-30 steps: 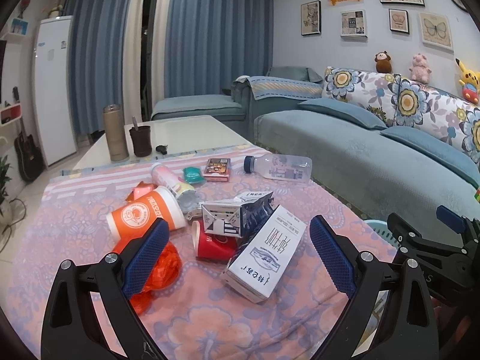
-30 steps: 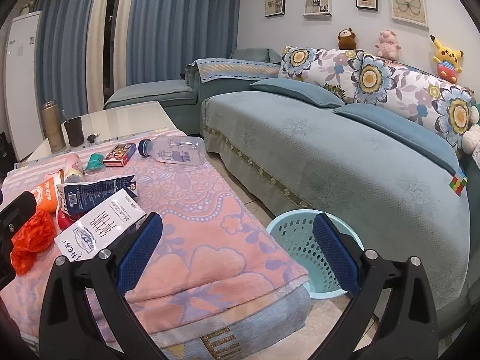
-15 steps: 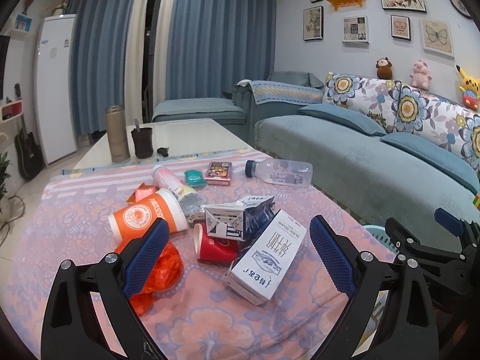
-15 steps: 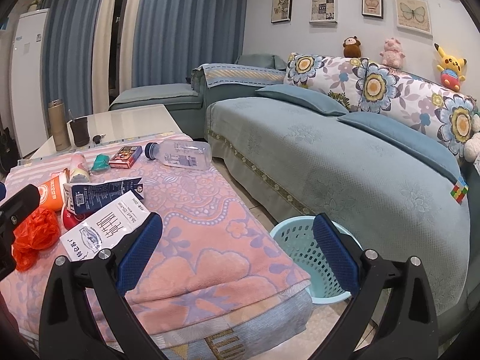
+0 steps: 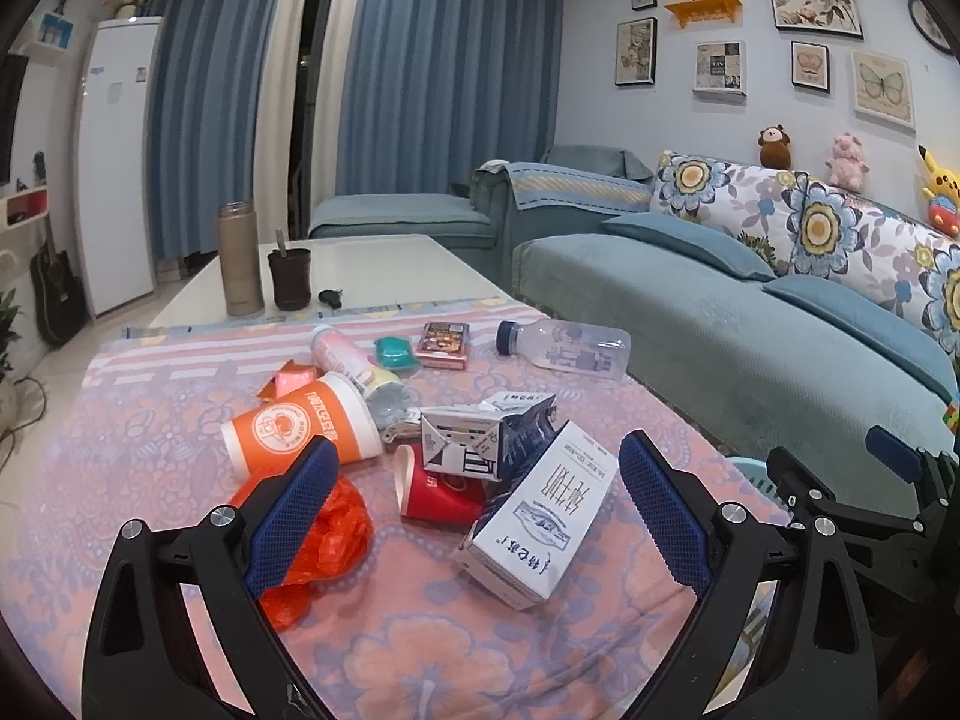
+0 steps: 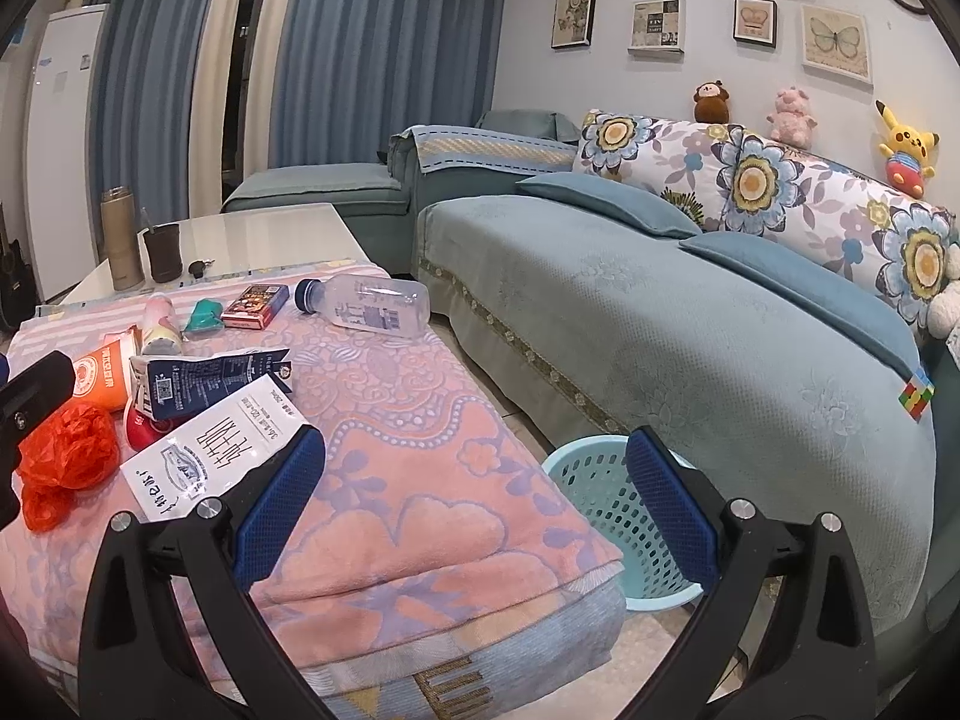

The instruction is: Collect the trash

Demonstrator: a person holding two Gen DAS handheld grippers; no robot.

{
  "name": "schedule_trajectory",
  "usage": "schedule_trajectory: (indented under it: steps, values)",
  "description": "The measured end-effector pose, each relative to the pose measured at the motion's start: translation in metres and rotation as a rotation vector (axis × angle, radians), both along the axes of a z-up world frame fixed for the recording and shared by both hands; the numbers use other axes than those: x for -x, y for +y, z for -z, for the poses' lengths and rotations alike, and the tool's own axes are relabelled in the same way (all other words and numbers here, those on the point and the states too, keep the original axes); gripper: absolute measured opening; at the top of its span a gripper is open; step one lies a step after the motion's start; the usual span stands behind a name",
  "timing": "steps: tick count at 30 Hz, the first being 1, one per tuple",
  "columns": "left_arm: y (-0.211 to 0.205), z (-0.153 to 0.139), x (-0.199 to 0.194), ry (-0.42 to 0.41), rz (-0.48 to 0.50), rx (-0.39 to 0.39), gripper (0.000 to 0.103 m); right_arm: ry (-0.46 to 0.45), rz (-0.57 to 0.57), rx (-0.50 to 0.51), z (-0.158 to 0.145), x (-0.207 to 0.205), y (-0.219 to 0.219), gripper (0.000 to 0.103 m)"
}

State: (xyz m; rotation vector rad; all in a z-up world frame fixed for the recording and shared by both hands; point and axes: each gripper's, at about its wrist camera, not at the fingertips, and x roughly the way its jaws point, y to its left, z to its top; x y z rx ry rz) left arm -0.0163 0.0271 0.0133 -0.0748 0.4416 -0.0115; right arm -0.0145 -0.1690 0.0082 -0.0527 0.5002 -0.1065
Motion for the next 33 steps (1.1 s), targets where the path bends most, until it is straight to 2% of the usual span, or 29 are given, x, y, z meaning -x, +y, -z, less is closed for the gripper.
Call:
schedule_trajectory:
  steps: [4, 8, 11, 15, 21, 27, 31, 33]
  values:
    - [0.012, -0.002, 0.002, 0.001, 0.002, -0.001, 0.092, 0.011, -0.025, -0.01, 0.001, 0.001, 0.005, 0.096]
    - [0.031, -0.003, 0.008, 0.002, -0.027, 0.06, 0.091, 0.001, -0.046, -0.011, 0.001, 0.003, 0.013, 0.096]
    - [0.04, -0.004, 0.012, -0.008, -0.065, 0.03, 0.091, 0.006, -0.068, -0.008, 0.0, 0.004, 0.018, 0.096]
    - [0.062, -0.006, 0.014, -0.008, -0.092, 0.116, 0.091, 0.003, -0.063, -0.019, 0.0, 0.005, 0.02, 0.094]
    - [0.054, -0.008, 0.014, -0.012, -0.066, 0.09, 0.091, -0.006, -0.019, -0.022, -0.002, 0.007, 0.018, 0.094]
    - [0.05, -0.005, 0.011, 0.003, -0.046, 0.084, 0.091, 0.024, -0.003, -0.033, 0.003, 0.002, 0.013, 0.093]
    - [0.054, -0.001, 0.008, 0.017, -0.074, 0.087, 0.092, 0.044, -0.016, -0.036, 0.006, -0.001, 0.013, 0.091]
    - [0.063, 0.0, 0.008, 0.02, -0.106, 0.077, 0.092, 0.052, -0.039, -0.037, 0.008, -0.002, 0.017, 0.087]
